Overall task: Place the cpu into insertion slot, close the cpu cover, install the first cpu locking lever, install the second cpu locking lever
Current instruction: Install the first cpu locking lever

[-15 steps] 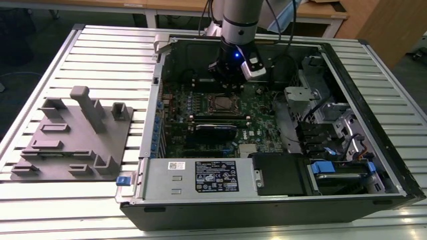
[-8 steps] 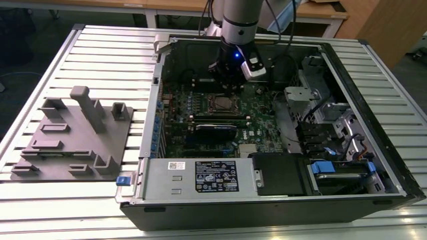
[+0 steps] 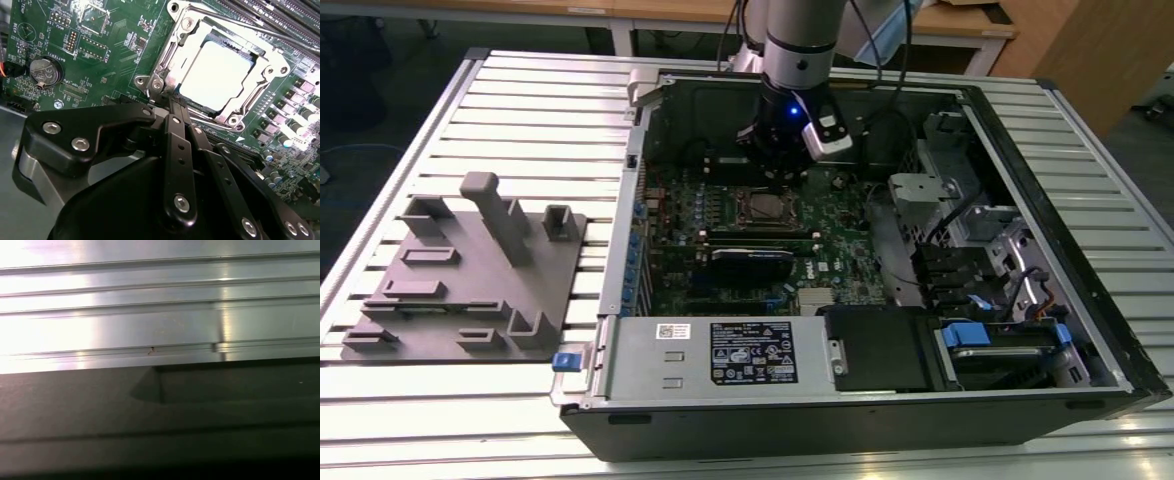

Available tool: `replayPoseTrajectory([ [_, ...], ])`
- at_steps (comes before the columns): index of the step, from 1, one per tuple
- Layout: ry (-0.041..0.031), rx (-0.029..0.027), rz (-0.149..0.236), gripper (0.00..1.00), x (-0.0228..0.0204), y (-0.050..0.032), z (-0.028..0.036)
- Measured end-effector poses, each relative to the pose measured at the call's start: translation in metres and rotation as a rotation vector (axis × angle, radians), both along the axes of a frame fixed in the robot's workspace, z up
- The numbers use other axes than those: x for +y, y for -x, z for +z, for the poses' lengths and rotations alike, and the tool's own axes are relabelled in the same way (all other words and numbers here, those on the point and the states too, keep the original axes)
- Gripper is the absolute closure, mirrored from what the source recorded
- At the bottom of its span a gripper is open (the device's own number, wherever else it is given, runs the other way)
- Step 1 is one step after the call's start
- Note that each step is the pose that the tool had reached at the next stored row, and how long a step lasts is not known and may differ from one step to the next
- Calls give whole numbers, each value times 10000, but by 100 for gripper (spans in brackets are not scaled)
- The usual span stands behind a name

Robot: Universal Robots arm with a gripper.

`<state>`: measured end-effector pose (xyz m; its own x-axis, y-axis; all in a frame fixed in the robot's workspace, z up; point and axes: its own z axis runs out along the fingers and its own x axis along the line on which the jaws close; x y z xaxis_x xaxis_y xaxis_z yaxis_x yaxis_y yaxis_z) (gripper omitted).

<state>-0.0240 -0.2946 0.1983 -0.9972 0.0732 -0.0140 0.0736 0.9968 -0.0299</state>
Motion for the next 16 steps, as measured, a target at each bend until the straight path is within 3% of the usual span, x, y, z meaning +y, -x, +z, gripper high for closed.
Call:
replayPoseTrajectory([
  [4,-2,2,0,90,0,0,32],
  [8,-48,1,0,90,0,5,46],
  [16,-132,-8,-1,90,0,111,47],
])
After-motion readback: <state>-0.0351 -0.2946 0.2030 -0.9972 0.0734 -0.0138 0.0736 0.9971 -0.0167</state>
